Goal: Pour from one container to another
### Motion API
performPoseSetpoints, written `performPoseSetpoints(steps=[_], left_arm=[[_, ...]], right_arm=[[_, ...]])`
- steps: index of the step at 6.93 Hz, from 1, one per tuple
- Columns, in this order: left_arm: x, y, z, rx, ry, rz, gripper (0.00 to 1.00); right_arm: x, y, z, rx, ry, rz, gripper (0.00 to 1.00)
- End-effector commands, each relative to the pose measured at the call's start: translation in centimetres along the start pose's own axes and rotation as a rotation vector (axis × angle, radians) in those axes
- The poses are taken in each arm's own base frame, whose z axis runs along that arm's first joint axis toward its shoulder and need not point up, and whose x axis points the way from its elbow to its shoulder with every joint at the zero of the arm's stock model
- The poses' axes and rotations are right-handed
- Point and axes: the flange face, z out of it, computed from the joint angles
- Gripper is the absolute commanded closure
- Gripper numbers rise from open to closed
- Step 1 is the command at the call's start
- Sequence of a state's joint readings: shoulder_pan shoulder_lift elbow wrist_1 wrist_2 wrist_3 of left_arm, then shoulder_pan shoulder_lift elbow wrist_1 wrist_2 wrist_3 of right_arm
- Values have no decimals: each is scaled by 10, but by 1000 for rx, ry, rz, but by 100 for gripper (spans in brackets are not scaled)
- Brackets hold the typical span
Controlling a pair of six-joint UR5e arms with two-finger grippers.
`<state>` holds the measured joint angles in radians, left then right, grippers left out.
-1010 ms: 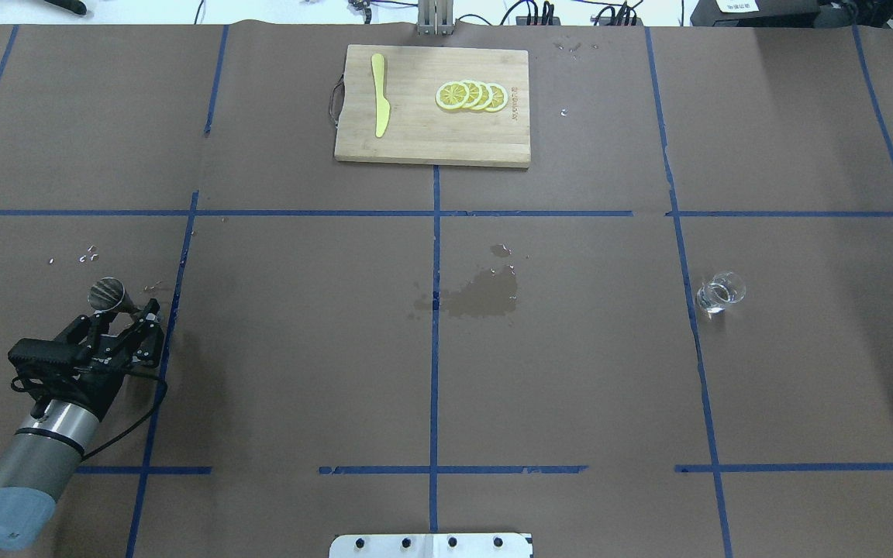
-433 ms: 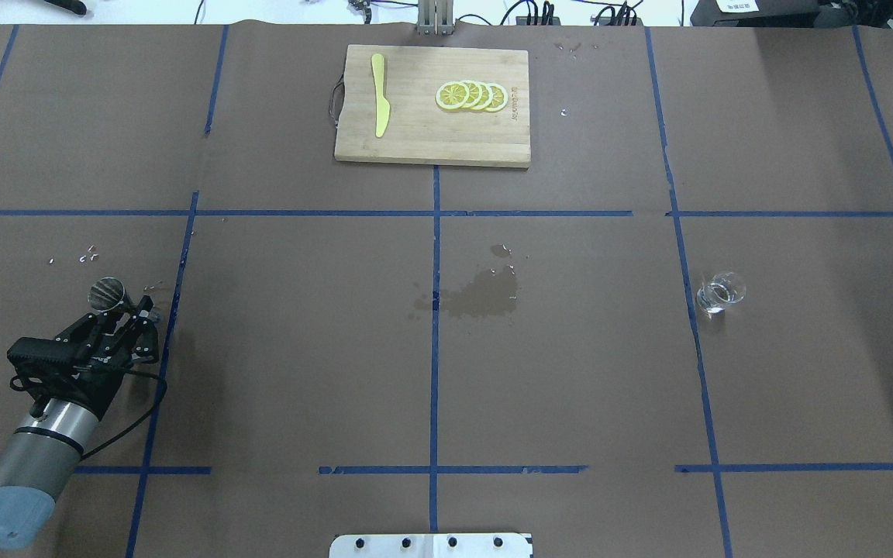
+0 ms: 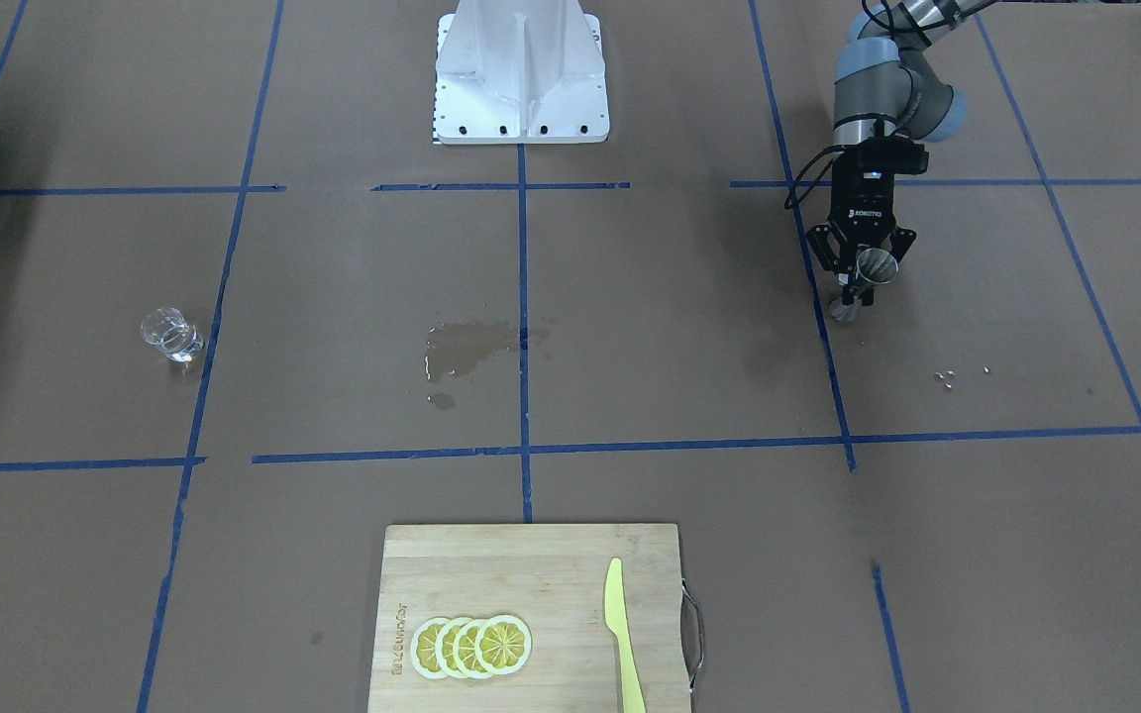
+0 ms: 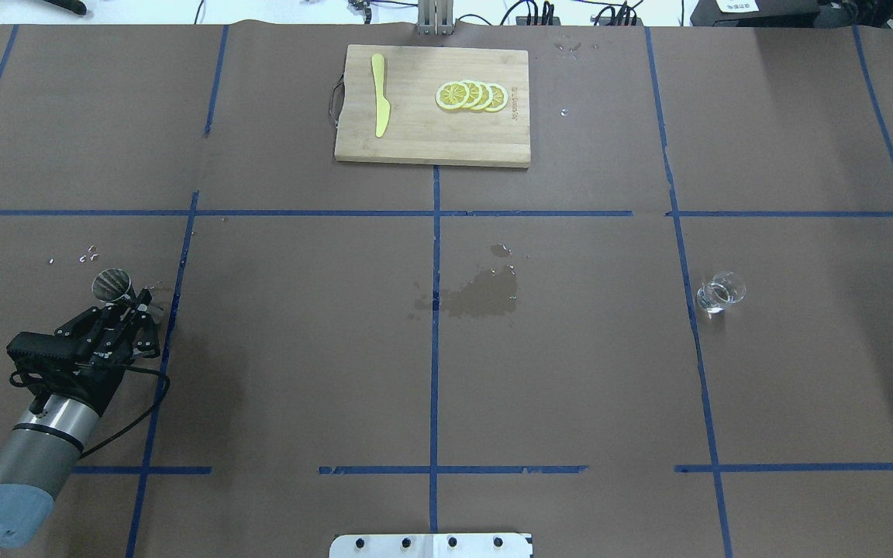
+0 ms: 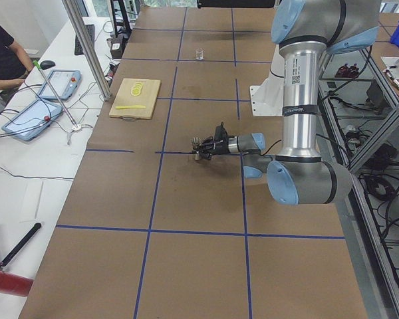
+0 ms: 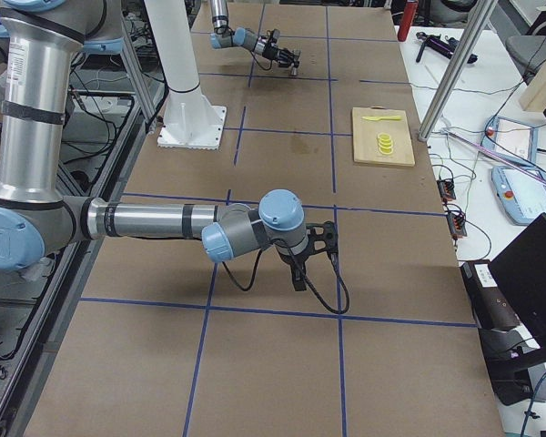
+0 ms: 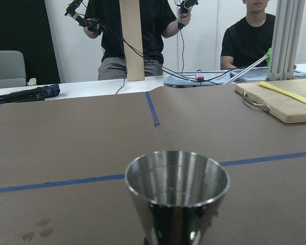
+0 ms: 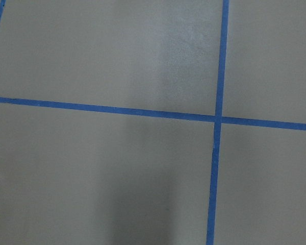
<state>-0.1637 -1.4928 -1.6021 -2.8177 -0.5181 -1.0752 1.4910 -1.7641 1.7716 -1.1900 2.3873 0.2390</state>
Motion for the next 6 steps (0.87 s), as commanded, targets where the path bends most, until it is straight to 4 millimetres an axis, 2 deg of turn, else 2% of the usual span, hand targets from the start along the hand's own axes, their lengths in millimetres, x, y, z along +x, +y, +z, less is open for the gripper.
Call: performPoseSetpoints(steps=[1,2,3,4,6], left_arm=[[14,-25,-4,21,20,-48,100],[27,-32,-5,10,45,-60,100],[50,-35,0,10,66,-92,100],[57,-35,0,11,73,-93,100],[71,-38,2,14,85,-111,100]], right_arm=[[-7,-6,-5,14,-4,-17,0],[-19,-18,-8,29,-11,-43,0],[-49,-21,-6,36,-35,-97,0],[-80,-21,2,60,-77,-69,0],[-161,0,49,183,-150,-62,0]])
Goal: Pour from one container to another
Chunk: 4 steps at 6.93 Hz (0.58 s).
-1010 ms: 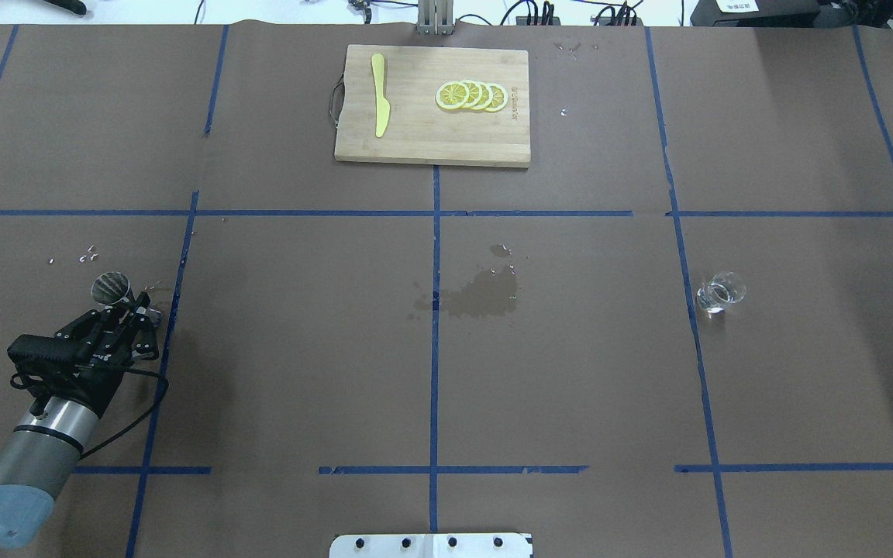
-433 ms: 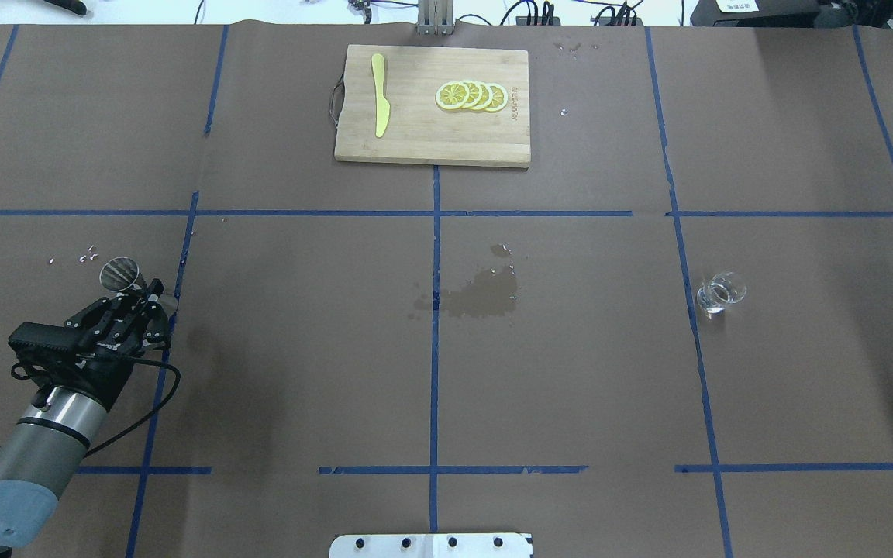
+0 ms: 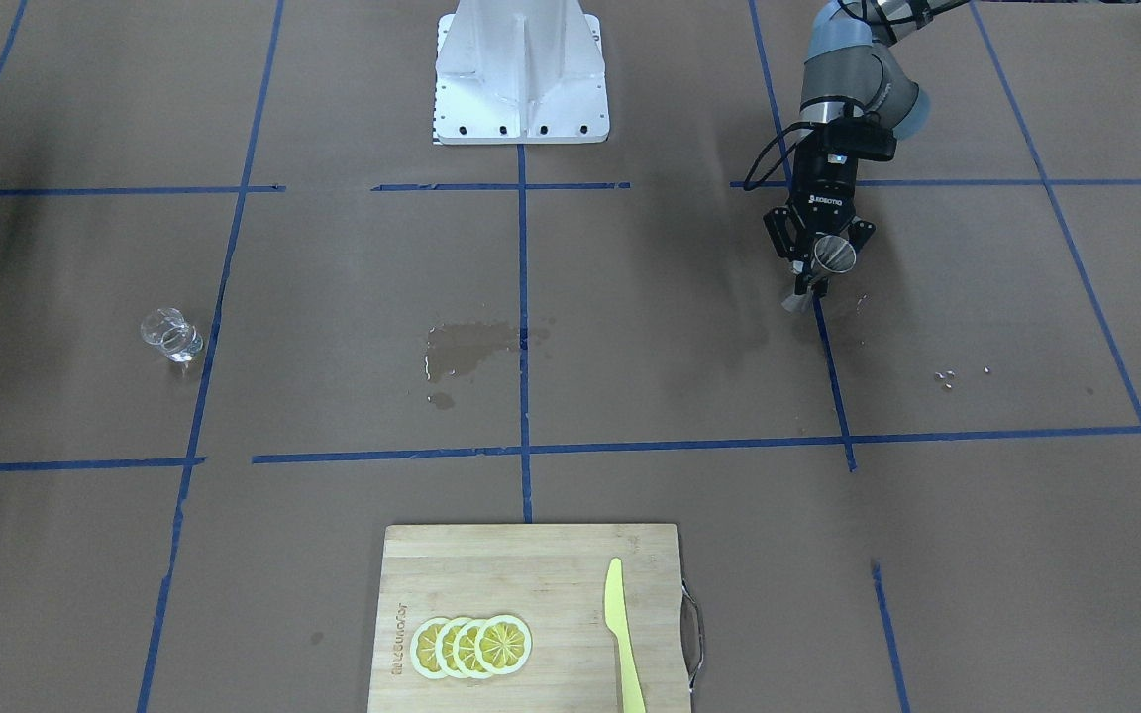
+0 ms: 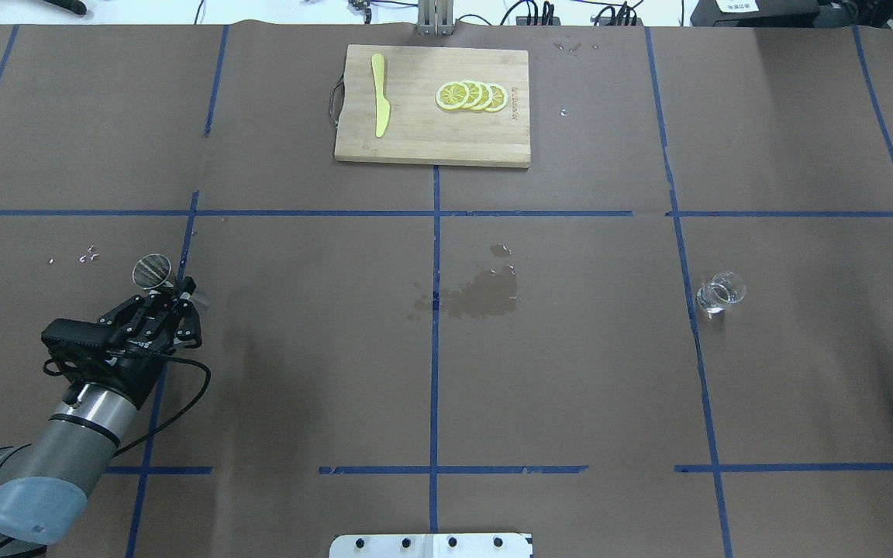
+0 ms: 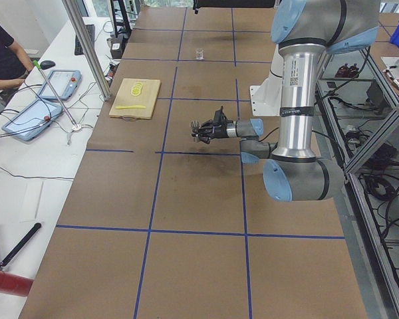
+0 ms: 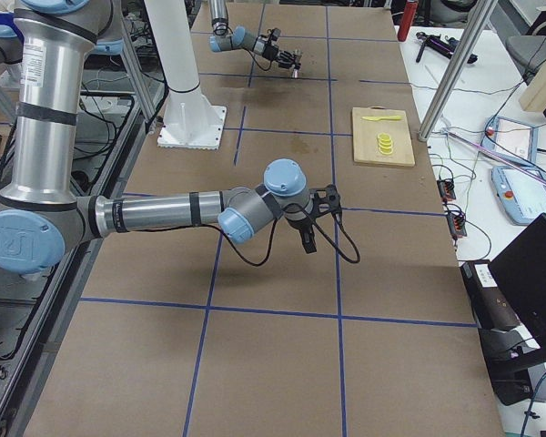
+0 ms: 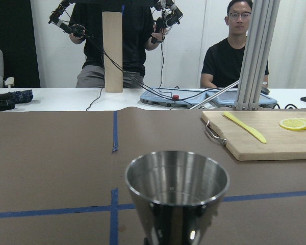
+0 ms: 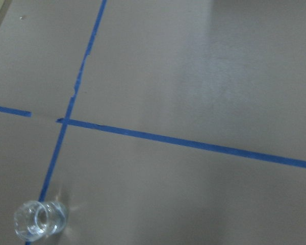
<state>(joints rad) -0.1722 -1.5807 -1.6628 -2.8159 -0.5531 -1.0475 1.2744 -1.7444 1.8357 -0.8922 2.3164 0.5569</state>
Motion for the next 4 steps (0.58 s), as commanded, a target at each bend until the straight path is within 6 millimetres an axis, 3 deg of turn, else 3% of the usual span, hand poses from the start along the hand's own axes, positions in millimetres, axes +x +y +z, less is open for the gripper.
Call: performPoseSetpoints(steps=[1,2,3,4], left_arm=[[13,-2,3,-8,19,-6,100],[30,-7,6,0,33,-30,100],[33,-8,6,2,37,-37,100],[34,-7,6,1,37,-35,100]], right_arm=[[-69,29,46,116,-66,46,0],[-97,52,59,186,-79,87,0],[-129,81,75,267,-25,43,0],[-148,104,91,332,25,45,3]])
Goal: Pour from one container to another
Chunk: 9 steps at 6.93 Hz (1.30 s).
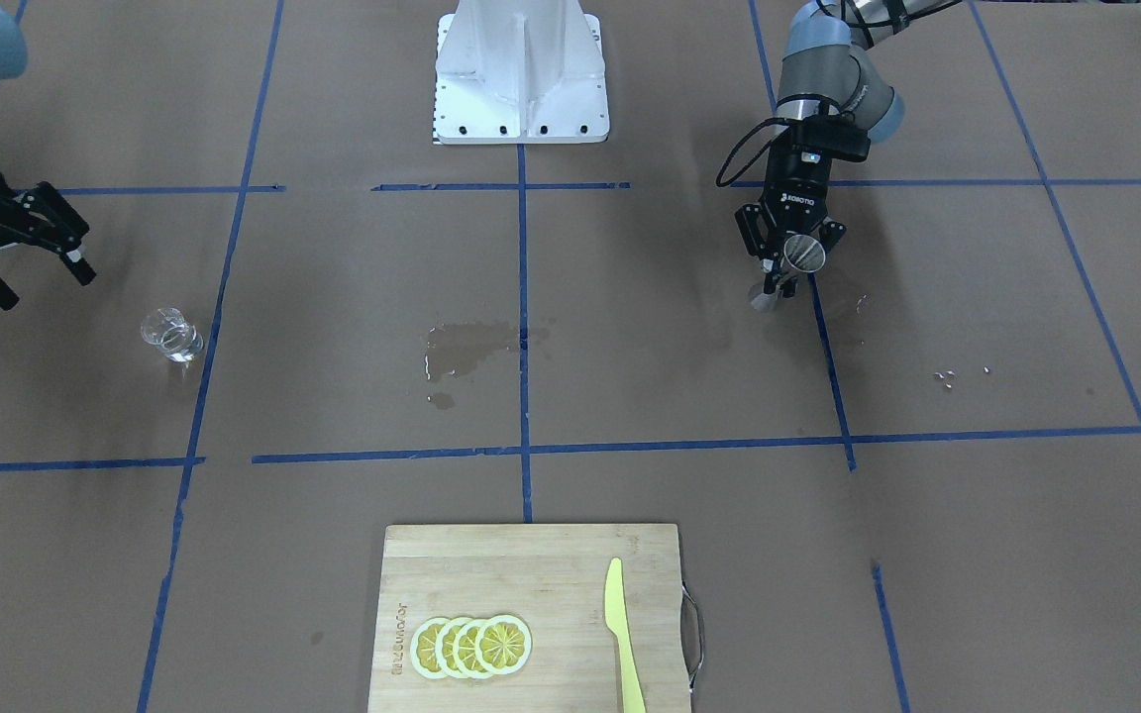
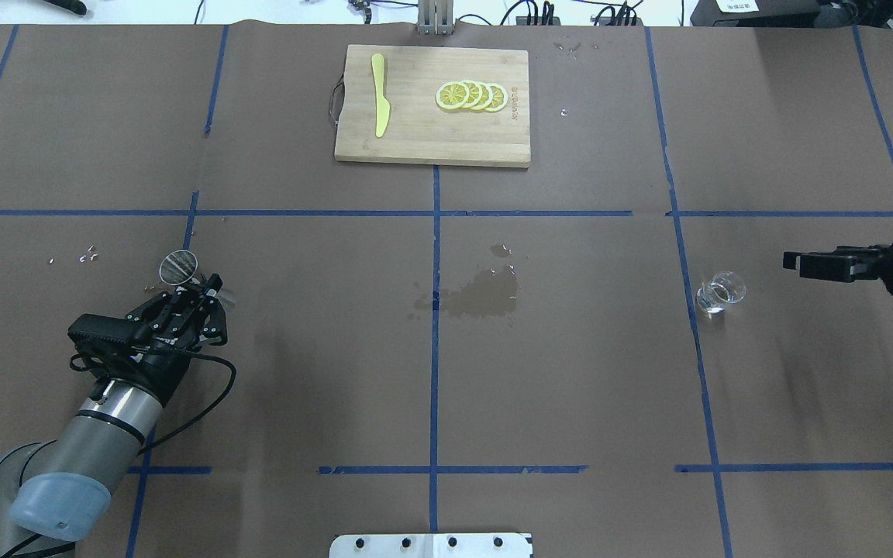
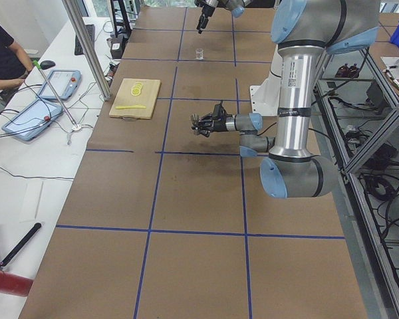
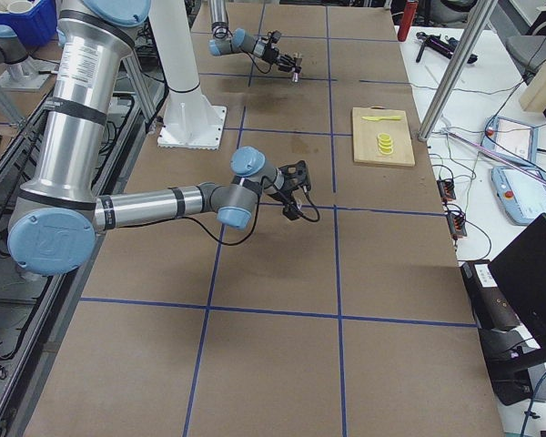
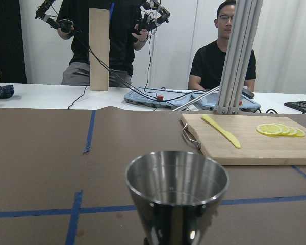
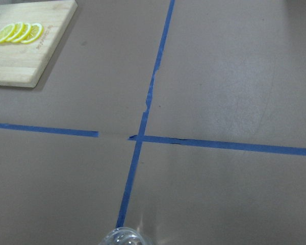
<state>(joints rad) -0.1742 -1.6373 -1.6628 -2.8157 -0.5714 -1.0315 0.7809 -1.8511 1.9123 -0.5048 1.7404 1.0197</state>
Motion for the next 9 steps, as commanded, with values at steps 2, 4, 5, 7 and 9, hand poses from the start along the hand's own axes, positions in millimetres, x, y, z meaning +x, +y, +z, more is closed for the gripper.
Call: performPoseSetpoints(steps=[2,4,5,7,9], left_arm=[[7,-1,1,2,7,-2,100],[6,0,1,0,6,0,100],[6,-1,1,2,6,-2,100],[6,-1,2,2,7,-8,100],[7,-1,2,3,8,-15,100]], right_arm=[[-71,73,14,259,62,39,2],[-91,126,19,433,169,-102,2],[-98,151,26,496,224,-185,2],[-78,179,57,551,273,-224,4],[-86,194,91,603,292,-233,4]])
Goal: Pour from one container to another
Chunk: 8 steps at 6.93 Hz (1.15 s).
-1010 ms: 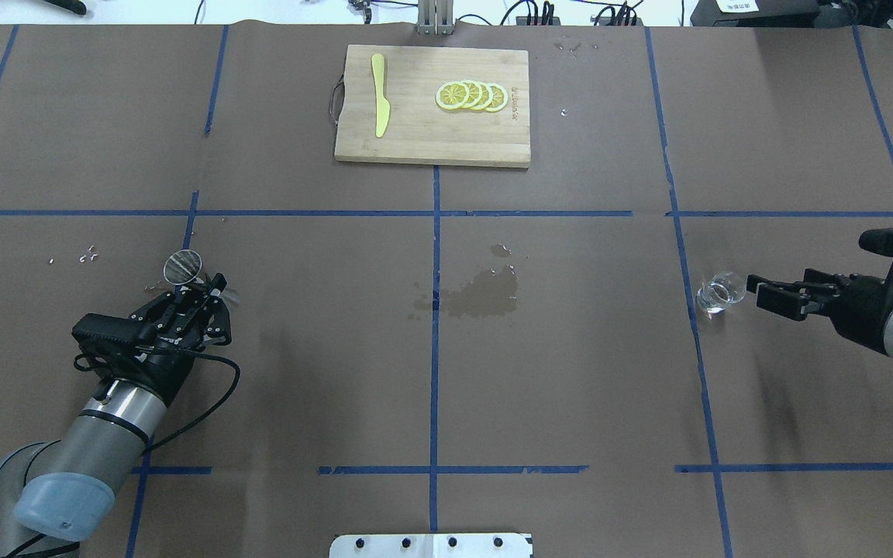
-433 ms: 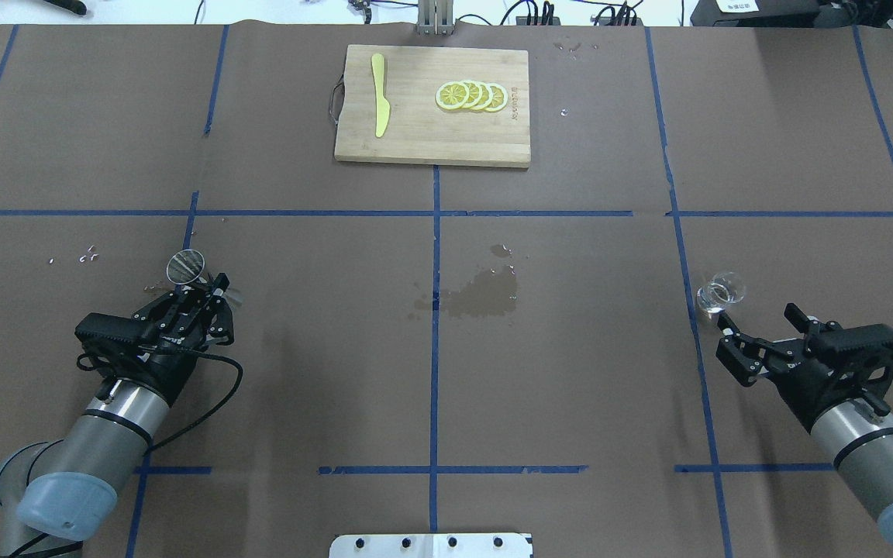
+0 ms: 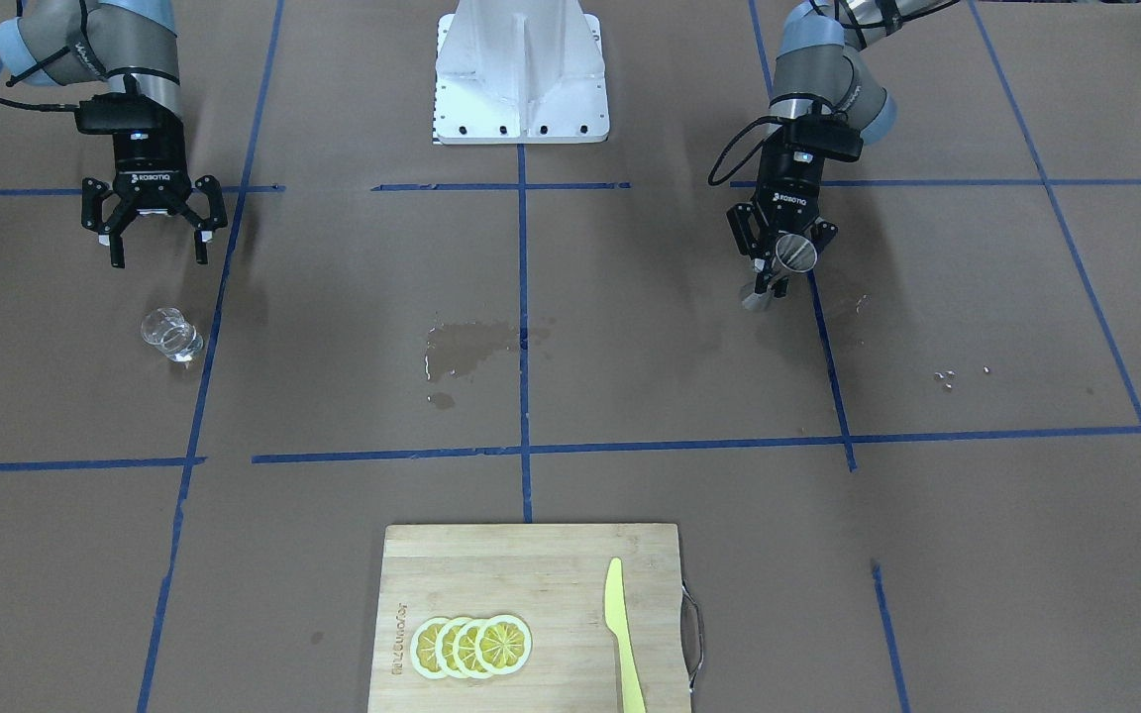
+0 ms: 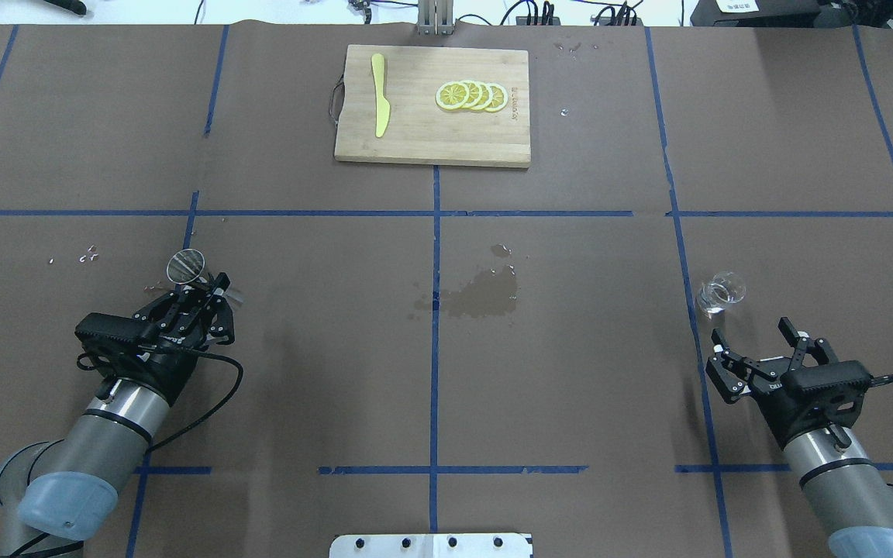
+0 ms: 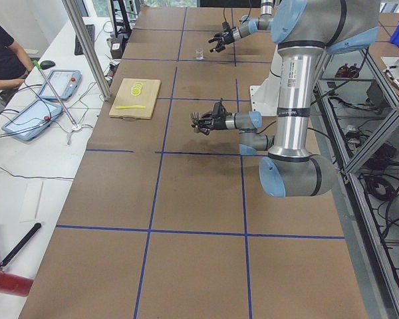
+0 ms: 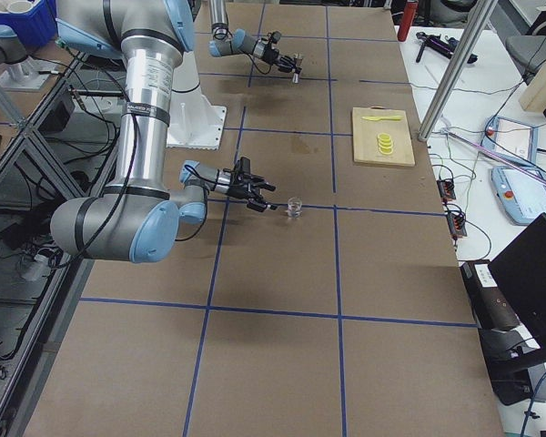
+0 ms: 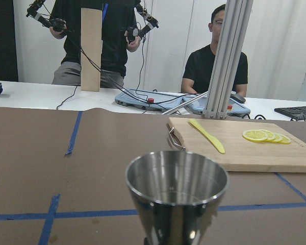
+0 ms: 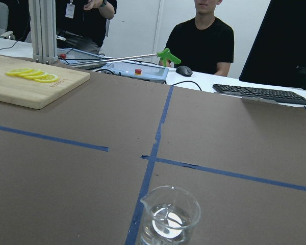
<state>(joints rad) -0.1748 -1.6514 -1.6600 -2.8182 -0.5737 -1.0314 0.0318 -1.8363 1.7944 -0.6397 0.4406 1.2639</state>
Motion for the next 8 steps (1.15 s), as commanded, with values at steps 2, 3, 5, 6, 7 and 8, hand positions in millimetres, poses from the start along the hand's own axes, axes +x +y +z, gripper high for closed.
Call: performPoseSetpoints(steps=[2,3,5,6,7,8], left_arm=[[1,-1,0,3,4,-10,100],[0,-1,-1,4,7,-14,100],[-5,0,-2,3,2,-9,100],[-7,0,-2,2,1,-7,100],[-7,1,-2,1,-1,-4,100],[-7,2,-2,1,-1,-6,100]], right_arm=[[-6,22,12,43,24,-20,4],[-8,22,12,37,19,-17,4],[-7,20,11,44,-13,62,5],[-7,29,15,41,-9,50,5],[-16,34,20,36,-11,55,5],[-17,34,21,33,-12,56,5]])
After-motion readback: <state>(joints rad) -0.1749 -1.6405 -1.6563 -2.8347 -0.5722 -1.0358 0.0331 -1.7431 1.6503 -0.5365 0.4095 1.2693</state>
